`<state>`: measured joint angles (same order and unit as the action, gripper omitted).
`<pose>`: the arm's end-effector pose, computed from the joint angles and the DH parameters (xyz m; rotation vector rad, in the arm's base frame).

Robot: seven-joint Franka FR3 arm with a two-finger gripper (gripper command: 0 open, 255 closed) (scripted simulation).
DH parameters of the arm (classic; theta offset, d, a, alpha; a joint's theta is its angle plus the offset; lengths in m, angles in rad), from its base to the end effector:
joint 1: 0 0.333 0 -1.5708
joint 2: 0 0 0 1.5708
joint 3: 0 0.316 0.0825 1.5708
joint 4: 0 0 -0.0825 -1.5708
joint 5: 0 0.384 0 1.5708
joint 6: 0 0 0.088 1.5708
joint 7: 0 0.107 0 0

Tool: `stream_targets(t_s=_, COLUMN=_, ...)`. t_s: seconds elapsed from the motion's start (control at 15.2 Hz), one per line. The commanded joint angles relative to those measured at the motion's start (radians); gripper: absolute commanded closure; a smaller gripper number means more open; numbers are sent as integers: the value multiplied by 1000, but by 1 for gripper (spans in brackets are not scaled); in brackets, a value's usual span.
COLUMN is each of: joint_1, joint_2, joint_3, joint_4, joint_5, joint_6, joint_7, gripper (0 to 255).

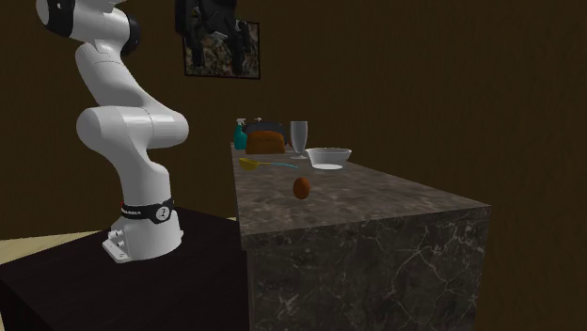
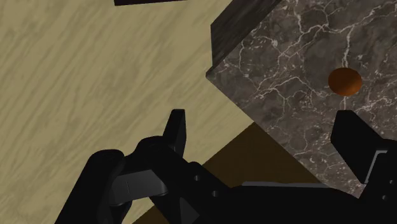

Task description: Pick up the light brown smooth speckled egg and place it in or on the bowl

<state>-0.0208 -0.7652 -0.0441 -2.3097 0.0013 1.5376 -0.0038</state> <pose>0.3088 -0.0244 0.6028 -3.1086 0.0756 0.0101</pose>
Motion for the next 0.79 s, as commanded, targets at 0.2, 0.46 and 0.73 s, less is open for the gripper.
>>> stream_targets(t_s=0.2, joint_1=22, joint_2=29, joint_3=20, joint_4=-61, joint_5=32, joint_6=81, joint_7=10, gripper=0)
stream_targets(t_s=0.46, joint_1=55, joint_2=83, joint_3=49, joint_4=-129, joint_5=75, joint_6=193, joint_7=21, gripper=0)
stream_targets(t_s=0.73, joint_1=90, joint_2=157, joint_3=80, joint_4=-179, joint_5=121, joint_6=308, joint_7=27, gripper=0)
